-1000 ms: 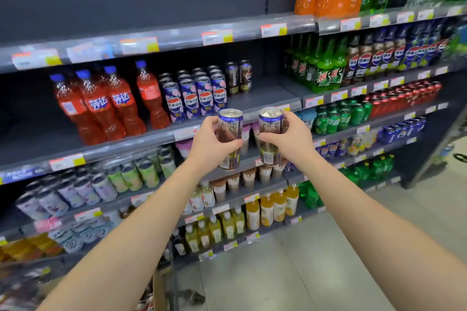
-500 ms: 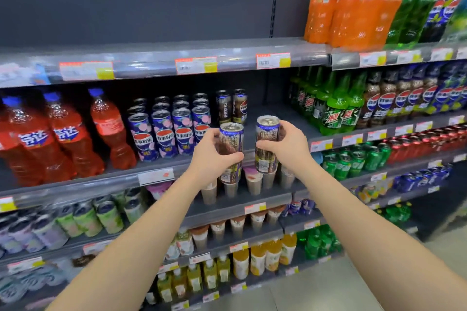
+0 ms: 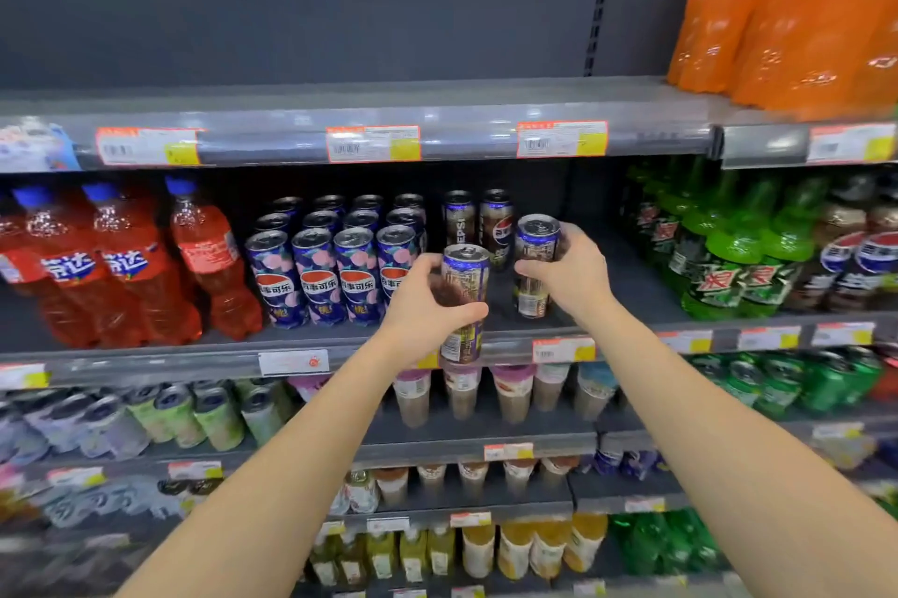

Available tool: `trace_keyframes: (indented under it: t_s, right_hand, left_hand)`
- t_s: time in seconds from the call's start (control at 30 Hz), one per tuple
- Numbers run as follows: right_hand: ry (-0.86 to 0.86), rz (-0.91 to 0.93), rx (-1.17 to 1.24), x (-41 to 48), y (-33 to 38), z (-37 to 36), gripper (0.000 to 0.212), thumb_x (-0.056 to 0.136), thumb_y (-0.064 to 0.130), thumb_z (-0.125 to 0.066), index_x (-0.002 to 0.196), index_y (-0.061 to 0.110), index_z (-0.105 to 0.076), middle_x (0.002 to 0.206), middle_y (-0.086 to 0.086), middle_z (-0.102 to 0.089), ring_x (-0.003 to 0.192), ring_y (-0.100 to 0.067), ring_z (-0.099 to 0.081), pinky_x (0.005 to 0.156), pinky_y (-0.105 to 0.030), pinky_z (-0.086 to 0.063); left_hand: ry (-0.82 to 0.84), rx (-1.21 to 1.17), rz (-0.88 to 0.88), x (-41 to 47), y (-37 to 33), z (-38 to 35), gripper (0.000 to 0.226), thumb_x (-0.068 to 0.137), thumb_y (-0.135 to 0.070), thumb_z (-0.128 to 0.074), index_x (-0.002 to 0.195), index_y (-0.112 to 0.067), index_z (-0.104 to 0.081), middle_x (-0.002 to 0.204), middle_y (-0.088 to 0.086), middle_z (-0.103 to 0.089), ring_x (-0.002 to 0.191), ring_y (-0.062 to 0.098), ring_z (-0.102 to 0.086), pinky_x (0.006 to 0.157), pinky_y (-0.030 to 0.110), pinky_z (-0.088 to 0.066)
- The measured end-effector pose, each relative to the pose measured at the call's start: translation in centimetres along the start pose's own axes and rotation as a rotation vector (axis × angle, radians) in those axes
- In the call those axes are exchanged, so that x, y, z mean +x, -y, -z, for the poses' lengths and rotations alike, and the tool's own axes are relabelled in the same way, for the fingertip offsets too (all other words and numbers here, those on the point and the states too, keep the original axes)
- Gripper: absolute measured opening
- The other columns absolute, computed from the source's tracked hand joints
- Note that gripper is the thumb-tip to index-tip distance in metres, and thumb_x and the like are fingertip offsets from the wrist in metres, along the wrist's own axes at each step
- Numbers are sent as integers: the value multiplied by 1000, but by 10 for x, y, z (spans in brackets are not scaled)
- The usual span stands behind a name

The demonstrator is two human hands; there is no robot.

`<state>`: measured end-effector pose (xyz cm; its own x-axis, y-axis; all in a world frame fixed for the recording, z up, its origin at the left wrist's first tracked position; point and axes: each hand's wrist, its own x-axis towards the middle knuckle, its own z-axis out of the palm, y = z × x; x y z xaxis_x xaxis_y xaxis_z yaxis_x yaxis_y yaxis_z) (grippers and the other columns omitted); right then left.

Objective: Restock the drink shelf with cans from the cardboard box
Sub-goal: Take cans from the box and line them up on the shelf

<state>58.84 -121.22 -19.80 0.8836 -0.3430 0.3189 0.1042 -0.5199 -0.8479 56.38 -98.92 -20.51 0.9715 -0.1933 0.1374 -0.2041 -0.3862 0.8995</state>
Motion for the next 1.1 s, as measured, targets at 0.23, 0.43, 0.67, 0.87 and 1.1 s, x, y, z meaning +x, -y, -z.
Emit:
trace_keyframes:
  t_s: [0.23,0.43,0.67,0.87,1.1]
  right_hand:
    - [71,-26,14,62,-44,-10,68,68,24,-93,127,15,-61,117,-3,-71,107,-20,-66,92,-31,-50]
    - [134,37,50,93,-65,-13,70,72,28,-90,133,18,-58,119,-1,-71,106,-16,-66,93,-28,-50]
    - [113,-22,30,120,-66,-27,68,71,29,-90,131,19,-59,121,-5,-71,111,-23,-67,95,-33,-53]
    - [111,-68,-16,136,-63,-34,68,76,29,-87,136,19,-57,128,-6,-69,119,-27,-64,97,-32,-49]
    - [123,-74,-12,136,-65,-32,62,78,27,-86,133,19,-58,124,-5,-70,115,-25,-66,94,-31,-51]
  left_hand:
    - [-131,-38,10,31,-15,-27,64,73,-30,-92,124,-32,-54,114,-9,-73,104,7,-70,99,42,-58]
    - [-238,-57,36,42,-17,-45,68,61,-43,-91,118,-38,-56,113,-8,-74,104,10,-71,99,47,-57]
    - [-239,-29,35,54,-13,-51,67,62,-42,-93,118,-39,-56,113,-9,-73,103,6,-71,98,46,-58]
    - [-203,-36,6,64,-15,-47,71,66,-36,-94,126,-31,-55,119,-6,-71,107,9,-70,97,43,-58]
    - [-180,-62,-30,72,-15,-48,61,76,-19,-92,121,-32,-53,118,-6,-69,102,5,-69,90,30,-58]
